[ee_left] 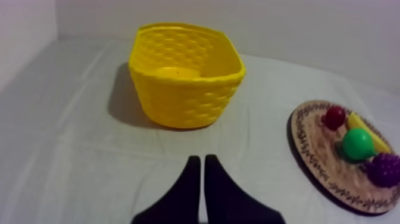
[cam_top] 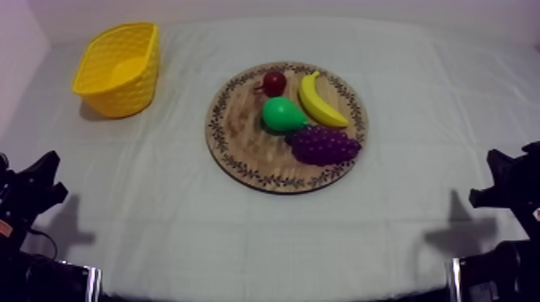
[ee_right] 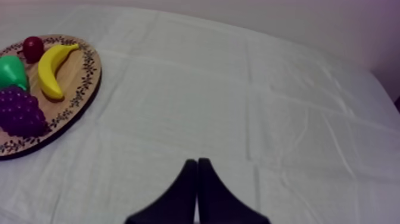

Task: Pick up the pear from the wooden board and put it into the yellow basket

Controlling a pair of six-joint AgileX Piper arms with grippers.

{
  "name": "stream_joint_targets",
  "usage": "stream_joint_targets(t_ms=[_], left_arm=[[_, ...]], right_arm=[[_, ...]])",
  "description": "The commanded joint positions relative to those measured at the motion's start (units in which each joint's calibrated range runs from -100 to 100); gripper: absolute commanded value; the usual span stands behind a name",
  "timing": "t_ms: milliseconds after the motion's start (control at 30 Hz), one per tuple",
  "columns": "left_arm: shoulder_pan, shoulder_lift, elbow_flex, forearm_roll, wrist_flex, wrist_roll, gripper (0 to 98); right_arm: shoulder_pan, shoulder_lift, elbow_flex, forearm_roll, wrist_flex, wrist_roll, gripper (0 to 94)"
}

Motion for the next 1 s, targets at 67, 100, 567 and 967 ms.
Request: stream_joint_targets(t_ms=[67, 100, 567, 967], left_arm=[[0.0, 0.0, 0.0, 0.03, 0.0, 1.5, 0.0], [0.0, 0.0, 0.0, 0.03, 0.0, 1.5, 0.0], [0.3, 0.0, 0.0, 0.03, 0.9, 0.3, 0.0], [1.0, 18.0, -23.4, 4.44, 3.2, -11.0, 0.0]], right_arm=[[0.0, 0.0, 0.0, 0.0, 0.1, 0.0, 0.3], [0.0, 0.0, 0.0, 0.0, 0.1, 0.0, 0.3], [0.0, 0.0, 0.0, 0.0, 0.1, 0.0, 0.3], [0.0, 0.0, 0.0, 0.0, 0.1, 0.0, 0.3]])
